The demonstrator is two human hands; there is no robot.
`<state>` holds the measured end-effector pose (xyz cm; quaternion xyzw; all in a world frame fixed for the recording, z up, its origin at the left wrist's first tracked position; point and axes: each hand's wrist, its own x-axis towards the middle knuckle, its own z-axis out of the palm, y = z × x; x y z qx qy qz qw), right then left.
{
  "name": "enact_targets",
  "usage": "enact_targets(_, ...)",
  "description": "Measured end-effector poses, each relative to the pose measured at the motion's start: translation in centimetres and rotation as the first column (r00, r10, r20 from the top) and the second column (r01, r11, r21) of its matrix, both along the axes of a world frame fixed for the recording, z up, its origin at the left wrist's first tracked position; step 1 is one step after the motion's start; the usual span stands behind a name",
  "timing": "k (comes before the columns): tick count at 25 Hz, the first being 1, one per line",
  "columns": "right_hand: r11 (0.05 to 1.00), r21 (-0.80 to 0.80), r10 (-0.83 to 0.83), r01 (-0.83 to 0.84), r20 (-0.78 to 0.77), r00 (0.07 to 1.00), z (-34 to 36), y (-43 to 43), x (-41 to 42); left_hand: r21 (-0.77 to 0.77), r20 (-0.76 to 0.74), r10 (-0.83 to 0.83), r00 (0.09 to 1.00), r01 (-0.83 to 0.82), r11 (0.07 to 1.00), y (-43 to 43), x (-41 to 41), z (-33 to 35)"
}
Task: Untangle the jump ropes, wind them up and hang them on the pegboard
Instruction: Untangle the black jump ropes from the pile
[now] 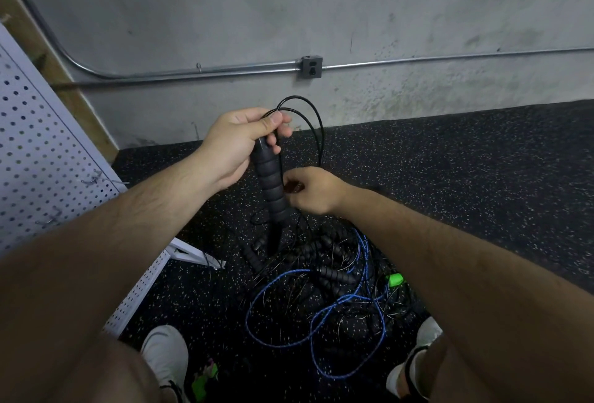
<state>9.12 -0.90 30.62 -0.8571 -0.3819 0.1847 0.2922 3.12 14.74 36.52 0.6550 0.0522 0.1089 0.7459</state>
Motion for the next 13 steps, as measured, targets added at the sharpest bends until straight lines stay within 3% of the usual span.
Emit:
enact_targets(3, 0.995, -0.099, -0.018, 0.027, 0.096, 0.995, 0.4, 0.2, 0.2, 0.035, 0.006, 0.015, 1.0, -0.015, 0.999, 0.2, 0.0, 0.0)
enact_targets(7, 0.988, -0.13, -0.079, 0.088, 0.078, 0.994, 0.9, 0.3, 0.6, 0.154, 0.008, 0.084, 0.996, -0.084, 0.984, 1.2, 0.2, -0.3)
enact_targets(13, 0.975, 0.027, -0.219, 0.222, -0.075, 0.973, 2.9, -0.6, 0.3, 0.172, -0.013, 0.21, 0.978, -0.205, 0.964, 1.8, 0.7, -1.5)
